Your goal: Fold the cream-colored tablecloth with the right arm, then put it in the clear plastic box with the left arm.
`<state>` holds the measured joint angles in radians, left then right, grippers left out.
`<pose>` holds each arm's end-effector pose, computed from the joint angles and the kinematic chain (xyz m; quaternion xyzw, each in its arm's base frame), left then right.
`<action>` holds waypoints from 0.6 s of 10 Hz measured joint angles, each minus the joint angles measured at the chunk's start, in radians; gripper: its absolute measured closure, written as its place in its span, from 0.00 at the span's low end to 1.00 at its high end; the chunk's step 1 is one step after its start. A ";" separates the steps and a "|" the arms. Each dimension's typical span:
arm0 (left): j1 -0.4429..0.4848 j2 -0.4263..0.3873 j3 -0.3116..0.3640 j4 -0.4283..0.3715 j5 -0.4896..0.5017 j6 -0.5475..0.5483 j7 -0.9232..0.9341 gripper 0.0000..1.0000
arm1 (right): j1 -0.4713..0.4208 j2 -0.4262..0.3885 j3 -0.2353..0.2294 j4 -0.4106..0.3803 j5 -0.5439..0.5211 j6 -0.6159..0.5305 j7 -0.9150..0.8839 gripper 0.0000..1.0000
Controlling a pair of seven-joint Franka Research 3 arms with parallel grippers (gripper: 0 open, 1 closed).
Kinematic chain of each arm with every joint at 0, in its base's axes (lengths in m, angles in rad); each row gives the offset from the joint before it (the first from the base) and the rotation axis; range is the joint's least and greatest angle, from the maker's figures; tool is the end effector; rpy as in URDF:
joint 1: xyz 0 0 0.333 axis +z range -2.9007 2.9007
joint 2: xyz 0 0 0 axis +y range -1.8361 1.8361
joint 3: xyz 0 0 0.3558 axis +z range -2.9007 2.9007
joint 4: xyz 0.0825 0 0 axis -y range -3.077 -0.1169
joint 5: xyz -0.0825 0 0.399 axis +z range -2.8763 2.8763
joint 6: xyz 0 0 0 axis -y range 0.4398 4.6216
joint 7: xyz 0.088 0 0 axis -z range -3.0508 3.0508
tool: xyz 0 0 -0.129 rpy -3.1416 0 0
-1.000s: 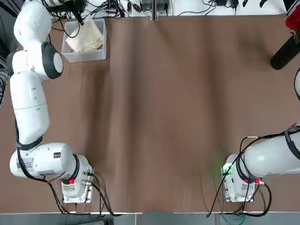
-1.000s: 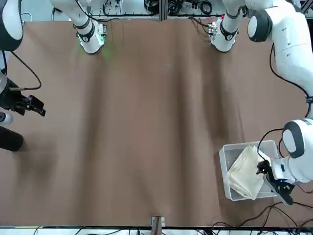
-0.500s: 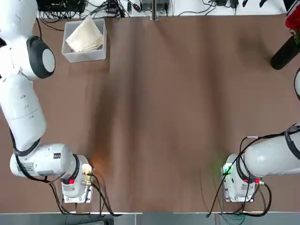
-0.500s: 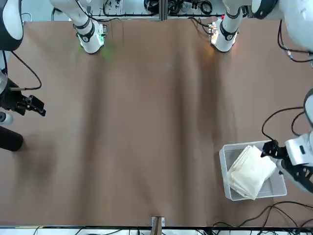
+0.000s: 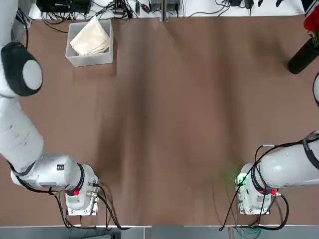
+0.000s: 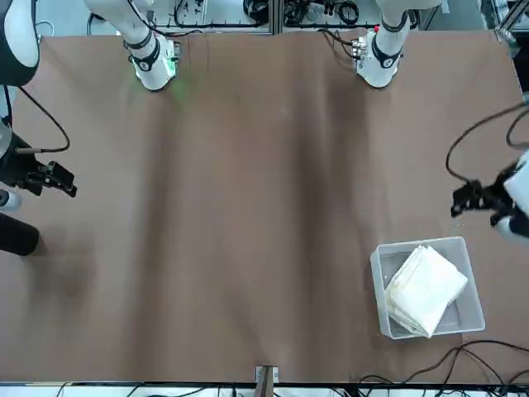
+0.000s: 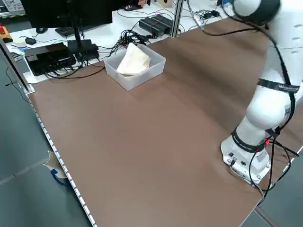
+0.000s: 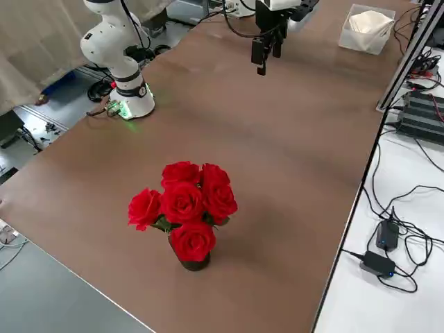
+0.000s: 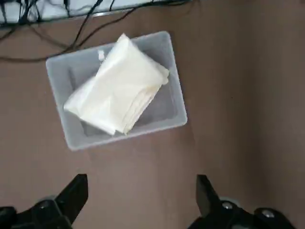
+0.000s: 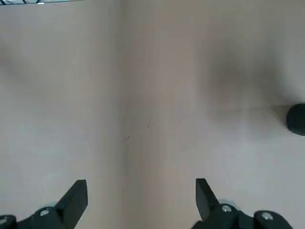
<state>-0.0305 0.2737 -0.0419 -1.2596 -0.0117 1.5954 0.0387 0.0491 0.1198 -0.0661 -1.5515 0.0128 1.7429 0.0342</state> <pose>0.6655 -0.0454 0.6275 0.9980 -0.0546 0.0310 0.0120 0.6266 -0.0068 0.5962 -0.9990 0.0261 -0.0359 0.0027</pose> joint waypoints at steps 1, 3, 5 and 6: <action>-0.010 -0.083 0.000 -0.103 0.001 0.023 -0.077 0.00 | 0.000 0.000 0.000 0.000 0.000 0.010 -0.001 0.00; -0.013 -0.232 -0.001 -0.296 0.001 0.072 -0.132 0.00 | 0.000 0.000 0.000 0.000 -0.001 0.023 -0.003 0.00; -0.013 -0.298 0.000 -0.380 0.001 0.080 -0.133 0.00 | 0.000 0.000 0.000 0.000 -0.002 0.029 -0.004 0.00; -0.013 -0.302 0.002 -0.389 0.001 0.080 -0.133 0.00 | 0.000 0.000 0.000 0.000 -0.002 0.031 -0.004 0.00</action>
<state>-0.0438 -0.0286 -0.0398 -1.6491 -0.0108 1.6757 -0.0939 0.0490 0.1198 -0.0665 -1.5515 0.0111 1.7740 0.0299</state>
